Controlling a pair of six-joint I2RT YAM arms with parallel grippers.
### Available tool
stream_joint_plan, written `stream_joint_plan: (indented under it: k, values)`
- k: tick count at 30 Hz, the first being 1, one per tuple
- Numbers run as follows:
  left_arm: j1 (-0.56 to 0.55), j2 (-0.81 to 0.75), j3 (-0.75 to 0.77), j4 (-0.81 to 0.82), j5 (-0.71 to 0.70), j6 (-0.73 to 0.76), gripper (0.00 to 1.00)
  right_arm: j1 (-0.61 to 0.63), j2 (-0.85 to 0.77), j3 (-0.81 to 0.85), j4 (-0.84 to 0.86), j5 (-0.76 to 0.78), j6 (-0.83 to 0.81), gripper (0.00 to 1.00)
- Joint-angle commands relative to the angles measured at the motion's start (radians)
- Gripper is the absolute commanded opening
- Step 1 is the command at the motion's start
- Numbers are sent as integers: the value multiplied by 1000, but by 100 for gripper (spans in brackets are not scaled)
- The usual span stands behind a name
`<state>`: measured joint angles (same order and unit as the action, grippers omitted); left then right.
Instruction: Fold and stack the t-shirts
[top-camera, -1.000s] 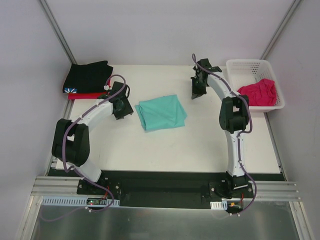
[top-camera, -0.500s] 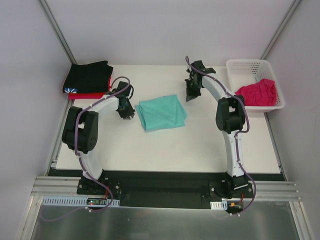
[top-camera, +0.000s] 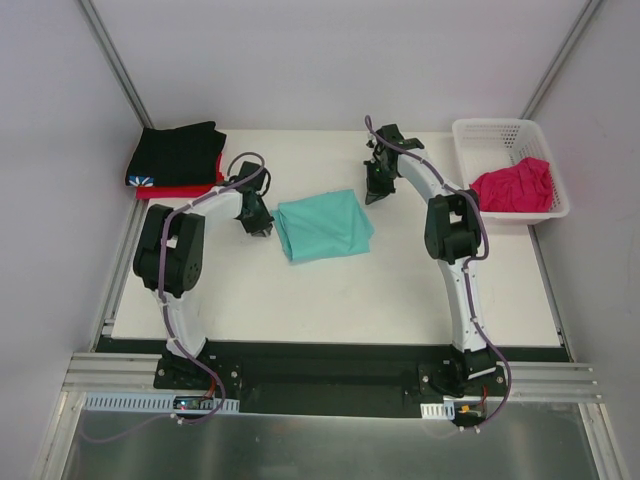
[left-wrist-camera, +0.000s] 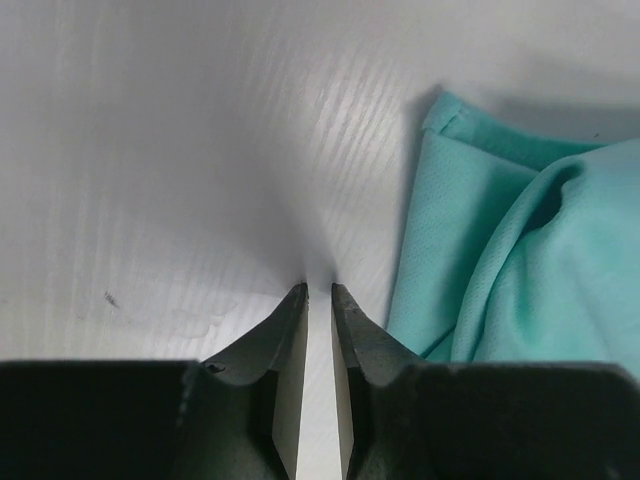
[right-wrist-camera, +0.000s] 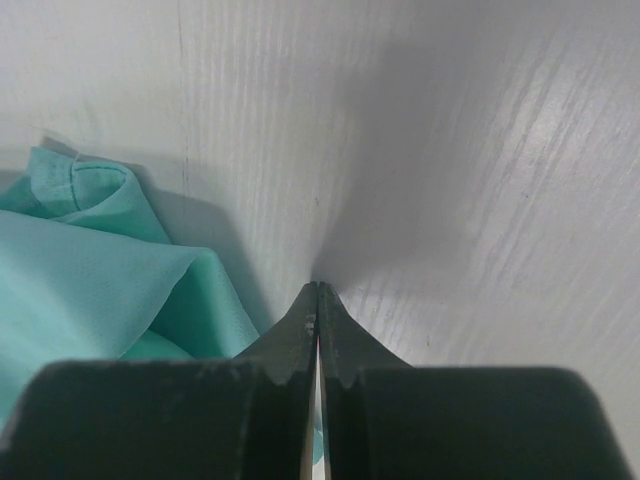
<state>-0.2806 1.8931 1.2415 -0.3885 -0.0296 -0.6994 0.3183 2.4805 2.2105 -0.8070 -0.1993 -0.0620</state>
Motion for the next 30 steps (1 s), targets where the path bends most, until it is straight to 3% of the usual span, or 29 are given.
stream_joint_plan:
  k: [1,15,30]
  values:
    - [-2,58,56,5,19,8,14,8,-6,23,15,-37,19,1]
    - [-17,172,199,7,56,20,11,59,12,72,28,-98,59,1]
    - [-55,228,254,13,74,0,7,139,31,100,57,-143,142,1]
